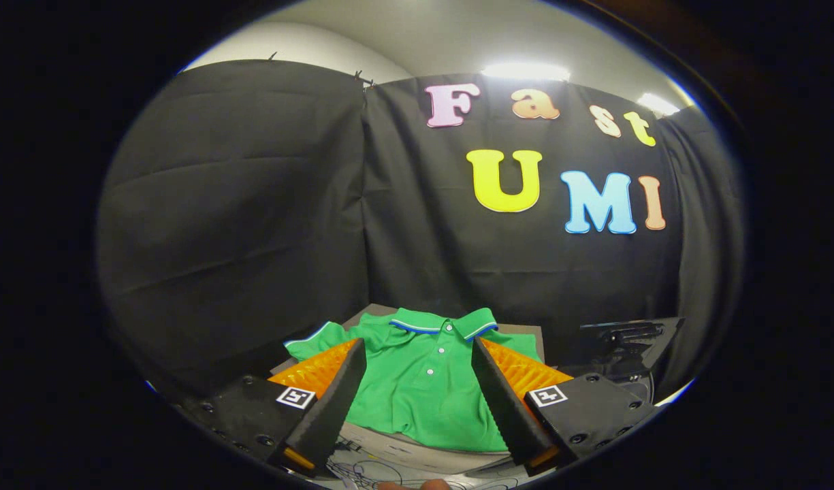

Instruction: Put the clothes into the washing machine and then close the washing machine lid.

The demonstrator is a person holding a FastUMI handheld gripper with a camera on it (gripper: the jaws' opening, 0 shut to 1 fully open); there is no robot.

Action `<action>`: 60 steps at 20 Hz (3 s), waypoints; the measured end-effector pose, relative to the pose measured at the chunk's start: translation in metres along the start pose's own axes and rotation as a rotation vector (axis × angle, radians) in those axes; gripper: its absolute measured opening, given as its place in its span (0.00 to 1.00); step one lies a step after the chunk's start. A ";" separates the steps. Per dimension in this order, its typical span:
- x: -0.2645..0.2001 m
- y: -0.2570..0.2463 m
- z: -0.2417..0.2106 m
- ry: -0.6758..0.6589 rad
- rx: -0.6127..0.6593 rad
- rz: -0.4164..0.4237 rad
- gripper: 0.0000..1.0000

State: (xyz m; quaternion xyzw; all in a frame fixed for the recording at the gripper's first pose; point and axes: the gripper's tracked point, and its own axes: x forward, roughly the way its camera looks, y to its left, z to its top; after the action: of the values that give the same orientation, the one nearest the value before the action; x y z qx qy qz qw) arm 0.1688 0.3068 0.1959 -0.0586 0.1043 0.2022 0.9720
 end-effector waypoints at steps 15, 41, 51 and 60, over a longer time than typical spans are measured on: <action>0.121 -0.015 -0.079 0.223 0.014 -0.111 0.98; 0.091 -0.011 -0.008 0.129 0.055 0.021 0.02; 0.029 -0.004 0.124 -0.077 0.016 0.045 0.02; -0.005 -0.025 0.151 -0.136 -0.007 0.010 0.02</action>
State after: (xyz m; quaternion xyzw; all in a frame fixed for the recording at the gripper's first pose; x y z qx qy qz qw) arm 0.2014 0.3058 0.3460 -0.0478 0.0376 0.2111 0.9756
